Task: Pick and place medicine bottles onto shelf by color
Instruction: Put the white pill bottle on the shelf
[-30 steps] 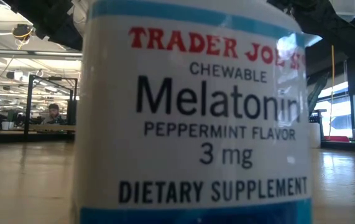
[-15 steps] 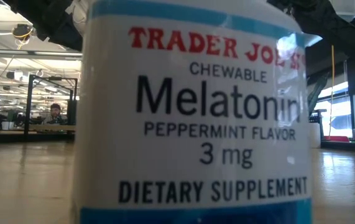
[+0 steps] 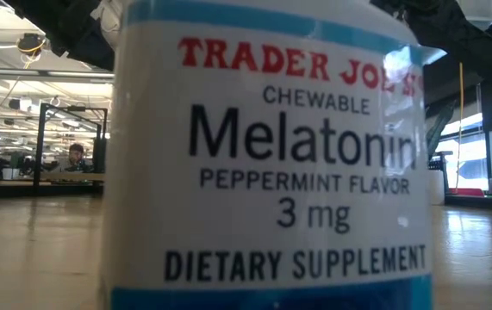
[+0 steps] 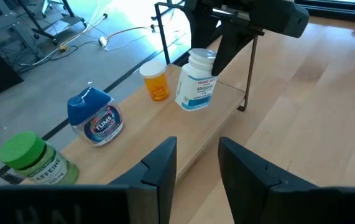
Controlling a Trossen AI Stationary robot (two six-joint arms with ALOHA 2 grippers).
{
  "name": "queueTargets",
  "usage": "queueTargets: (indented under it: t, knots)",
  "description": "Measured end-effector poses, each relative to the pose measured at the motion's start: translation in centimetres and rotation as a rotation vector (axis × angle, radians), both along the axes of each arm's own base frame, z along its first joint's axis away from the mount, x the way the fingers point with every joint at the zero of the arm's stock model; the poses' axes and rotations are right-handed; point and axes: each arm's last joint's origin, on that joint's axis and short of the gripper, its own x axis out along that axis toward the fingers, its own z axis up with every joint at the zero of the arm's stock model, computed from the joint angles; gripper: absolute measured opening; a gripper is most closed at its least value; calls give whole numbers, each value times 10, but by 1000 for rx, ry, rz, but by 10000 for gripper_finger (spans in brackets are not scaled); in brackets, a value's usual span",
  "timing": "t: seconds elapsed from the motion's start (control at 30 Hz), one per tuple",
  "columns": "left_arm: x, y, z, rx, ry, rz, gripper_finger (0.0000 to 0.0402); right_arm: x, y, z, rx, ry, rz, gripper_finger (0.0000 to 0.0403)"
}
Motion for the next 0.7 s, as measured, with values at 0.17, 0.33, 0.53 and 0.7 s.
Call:
queueTargets:
  t: [0.17, 0.33, 0.53, 0.7]
  knots:
    - [0, 0, 0, 0, 0, 0, 112, -2, 1, 2, 17, 15, -19, 178]
    - [0, 0, 0, 0, 0, 0, 112, -4, 4, 9, 24, 21, -35, 178]
    - [0, 0, 0, 0, 0, 0, 112, -5, 11, 26, -28, 32, -57, 178]
    - [0, 0, 0, 0, 0, 0, 112, -8, 12, 34, -53, 53, -71, 178]
